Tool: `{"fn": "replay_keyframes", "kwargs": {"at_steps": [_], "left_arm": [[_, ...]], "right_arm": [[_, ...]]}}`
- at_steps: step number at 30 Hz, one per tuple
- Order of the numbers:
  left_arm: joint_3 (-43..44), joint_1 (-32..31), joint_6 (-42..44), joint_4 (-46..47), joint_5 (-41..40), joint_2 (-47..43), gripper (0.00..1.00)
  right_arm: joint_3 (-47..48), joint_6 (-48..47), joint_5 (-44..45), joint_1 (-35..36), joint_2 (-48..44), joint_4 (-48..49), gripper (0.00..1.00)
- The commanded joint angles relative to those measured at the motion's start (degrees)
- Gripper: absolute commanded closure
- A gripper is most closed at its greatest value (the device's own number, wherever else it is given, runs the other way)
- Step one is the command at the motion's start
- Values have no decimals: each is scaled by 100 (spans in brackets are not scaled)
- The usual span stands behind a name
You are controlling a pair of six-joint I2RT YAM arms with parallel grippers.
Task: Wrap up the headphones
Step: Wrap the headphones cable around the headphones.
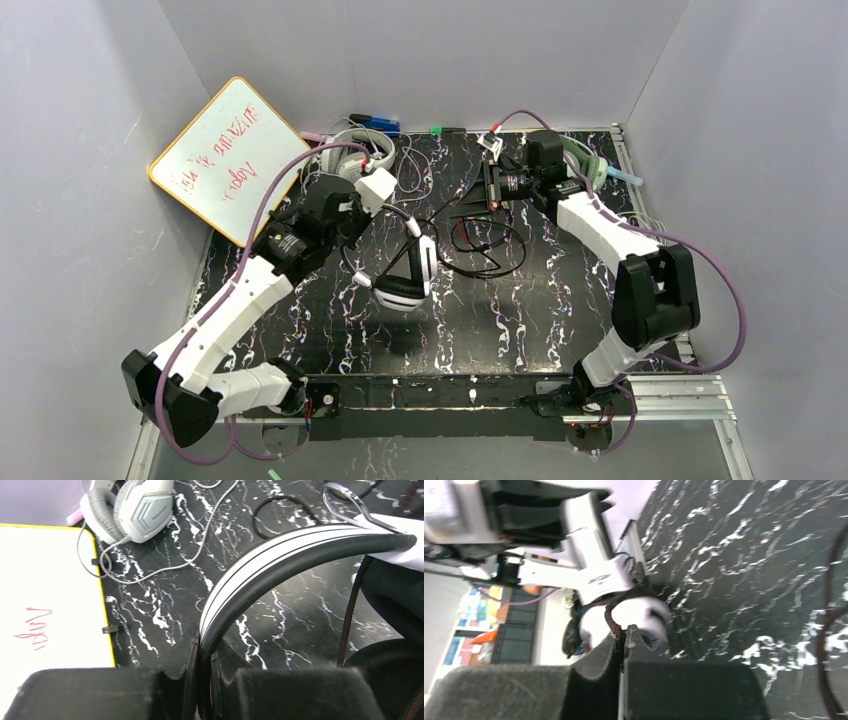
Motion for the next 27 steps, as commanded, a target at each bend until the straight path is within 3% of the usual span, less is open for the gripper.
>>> {"fn": "replay_keyframes", "kwargs": {"at_steps": [1,8,12,18,27], "left_arm": [[-81,-121,422,653,-970,57,100],[-186,-192,-14,1240,-1244,146,100],[-178,-238,-445,1392,-1565,231,100],[23,-288,-1738,1413,-2385,556,100],[467,-290,-4246,639,-4071,964,100]], "right_arm": [[-466,1773,-884,54,-628,1781,91],[-409,2355,-669,411,-929,1973,78],[-291,2421,-322,793,-909,1891,76],[-212,2170,348,1262,-865,1538,74],[63,1265,1197,1864,-769,319,72]]}}
